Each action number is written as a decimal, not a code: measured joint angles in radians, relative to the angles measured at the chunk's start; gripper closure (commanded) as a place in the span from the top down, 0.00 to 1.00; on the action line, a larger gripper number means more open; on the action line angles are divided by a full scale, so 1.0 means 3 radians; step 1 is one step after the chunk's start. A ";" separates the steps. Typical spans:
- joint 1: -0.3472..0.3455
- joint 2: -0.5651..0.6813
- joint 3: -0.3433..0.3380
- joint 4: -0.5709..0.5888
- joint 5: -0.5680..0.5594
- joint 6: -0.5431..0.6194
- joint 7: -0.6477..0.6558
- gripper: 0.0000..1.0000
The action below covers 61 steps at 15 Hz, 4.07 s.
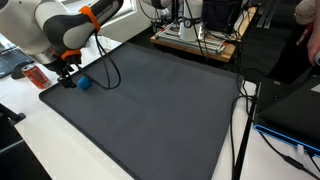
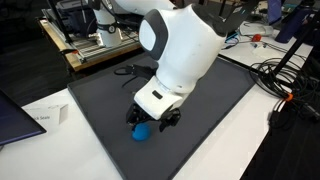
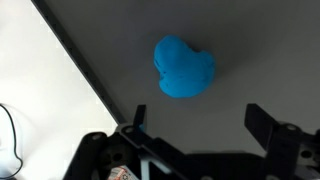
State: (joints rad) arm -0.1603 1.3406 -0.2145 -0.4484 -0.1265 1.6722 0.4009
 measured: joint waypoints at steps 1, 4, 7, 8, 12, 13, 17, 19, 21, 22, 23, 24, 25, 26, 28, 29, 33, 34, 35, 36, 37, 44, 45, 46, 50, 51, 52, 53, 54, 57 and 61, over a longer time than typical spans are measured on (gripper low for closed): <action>0.0005 0.0016 -0.0009 0.0000 -0.0008 0.0003 0.0000 1.00; 0.0012 0.0065 -0.0025 -0.0001 -0.0025 0.0003 0.0000 1.00; 0.0012 0.0114 -0.0028 -0.0004 -0.0026 0.0003 0.0000 1.00; 0.0012 0.0131 -0.0028 -0.0006 -0.0026 0.0003 0.0000 1.00; 0.0013 0.0191 -0.0033 -0.0011 -0.0051 0.0003 0.0000 1.00; 0.0015 0.0206 -0.0037 -0.0012 -0.0063 0.0003 0.0000 1.00; 0.0032 0.0252 -0.0068 -0.0021 -0.0103 -0.0046 0.0000 0.74; 0.0040 0.0264 -0.0079 -0.0021 -0.0118 -0.0086 0.0000 0.59; 0.0048 0.0267 -0.0088 -0.0021 -0.0124 -0.0111 0.0000 0.44; 0.0051 0.0269 -0.0092 -0.0020 -0.0125 -0.0114 0.0000 0.38; 0.0055 0.0269 -0.0093 -0.0020 -0.0125 -0.0115 0.0000 0.34; 0.0060 0.0269 -0.0095 -0.0020 -0.0125 -0.0115 0.0000 0.27; 0.0064 0.0269 -0.0096 -0.0020 -0.0125 -0.0115 0.0000 0.22; 0.0066 0.0269 -0.0096 -0.0020 -0.0125 -0.0118 0.0000 0.16; 0.0067 0.0270 -0.0096 -0.0020 -0.0125 -0.0118 0.0000 0.06; 0.0067 0.0270 -0.0096 -0.0020 -0.0125 -0.0118 0.0000 0.01; 0.0042 0.0270 -0.0096 -0.0016 -0.0125 -0.0080 0.0000 0.00; 0.0033 0.0270 -0.0096 -0.0011 -0.0125 -0.0058 -0.0001 0.00; 0.0026 0.0269 -0.0096 -0.0007 -0.0125 -0.0017 -0.0001 0.00; 0.0021 0.0266 -0.0096 -0.0004 -0.0125 0.0037 -0.0001 0.00; 0.0017 0.0263 -0.0096 0.0002 -0.0125 0.0087 -0.0001 0.00; 0.0017 0.0151 -0.0060 0.0029 -0.0113 0.0313 -0.0005 0.00; 0.0018 0.0124 -0.0047 0.0030 -0.0110 0.0345 -0.0010 0.00; 0.0019 0.0100 -0.0029 0.0030 -0.0108 0.0380 -0.0017 0.00; 0.0036 -0.0003 0.0090 0.0034 -0.0058 0.0525 -0.0106 0.00; 0.0043 -0.0024 0.0131 0.0034 -0.0041 0.0559 -0.0152 0.00; 0.0050 -0.0043 0.0170 0.0034 -0.0024 0.0587 -0.0195 0.00; 0.0060 -0.0058 0.0202 0.0034 -0.0010 0.0603 -0.0236 0.00; 0.0071 -0.0069 0.0232 0.0034 0.0003 0.0616 -0.0288 0.00; 0.0097 -0.0092 0.0326 0.0034 0.0042 0.0659 -0.0479 0.00; 0.0086 -0.0125 0.0494 0.0034 0.0233 0.0797 -0.0586 0.00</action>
State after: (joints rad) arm -0.1345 1.3030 -0.0664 -0.4382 -0.0566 1.9115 0.2250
